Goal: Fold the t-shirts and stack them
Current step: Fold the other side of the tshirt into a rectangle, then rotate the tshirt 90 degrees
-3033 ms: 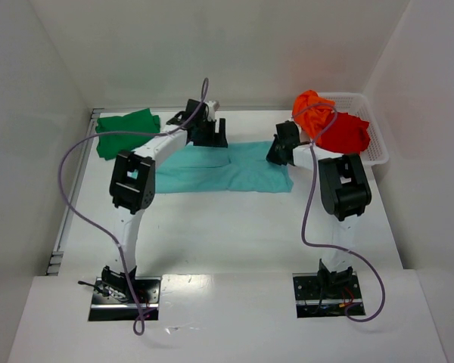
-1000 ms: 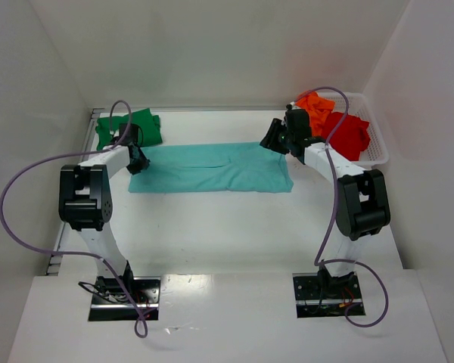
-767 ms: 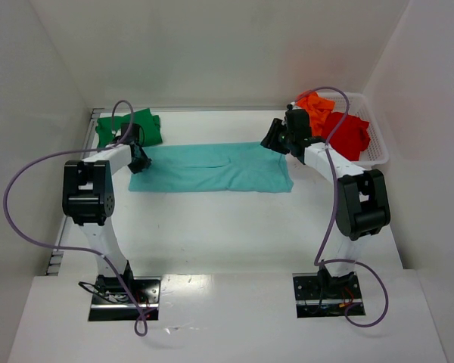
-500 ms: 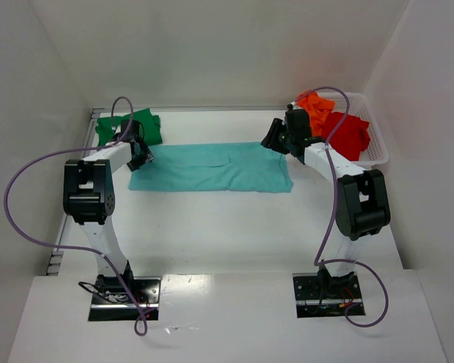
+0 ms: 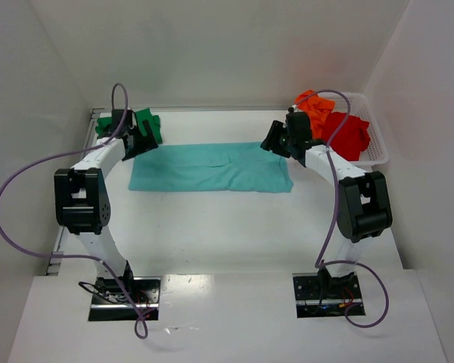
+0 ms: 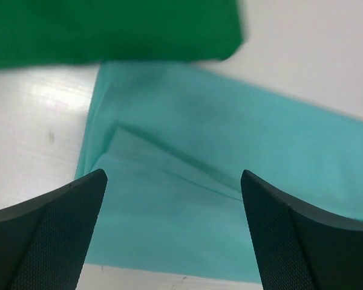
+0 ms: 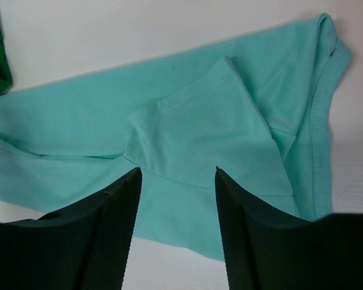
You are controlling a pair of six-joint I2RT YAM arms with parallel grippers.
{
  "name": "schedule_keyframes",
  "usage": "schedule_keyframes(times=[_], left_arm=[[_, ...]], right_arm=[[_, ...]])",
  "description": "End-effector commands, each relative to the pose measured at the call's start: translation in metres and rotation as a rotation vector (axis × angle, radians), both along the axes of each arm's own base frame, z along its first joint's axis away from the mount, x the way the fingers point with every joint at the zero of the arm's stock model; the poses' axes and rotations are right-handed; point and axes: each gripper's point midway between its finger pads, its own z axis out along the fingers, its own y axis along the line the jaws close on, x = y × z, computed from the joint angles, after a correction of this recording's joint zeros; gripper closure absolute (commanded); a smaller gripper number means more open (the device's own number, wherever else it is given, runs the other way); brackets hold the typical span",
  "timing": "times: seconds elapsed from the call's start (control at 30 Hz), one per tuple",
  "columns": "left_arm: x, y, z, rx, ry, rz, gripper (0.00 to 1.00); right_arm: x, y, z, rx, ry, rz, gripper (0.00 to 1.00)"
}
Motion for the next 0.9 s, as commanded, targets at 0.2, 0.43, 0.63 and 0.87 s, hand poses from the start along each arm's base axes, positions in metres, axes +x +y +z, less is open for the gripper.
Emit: schedule_keyframes(times=[0.2,0.43,0.63,0.87], left_arm=[[0.025,-0.051,0.114,0.193,-0.356,-0.777,0.01],[0.015,-0.041,0.061,0.348,-0.241,-1.016,0.01],[0.006,-0.033,0.023,0.393,-0.173,-1.071,0.01],[0.006,-0.012,-0.015,0.470,-0.027,-1.056,0.01]], right_arm=[[0.001,-0.009,0.047,0.028,-0.112,-0.026,0.06],[-0.010,-0.013,0.052,0.019,-0.097,-0.033,0.00],[-0.019,-0.020,0.052,0.014,-0.079,-0.042,0.00],[-0.029,-0.019,0.054,0.024,-0.063,-0.039,0.00]])
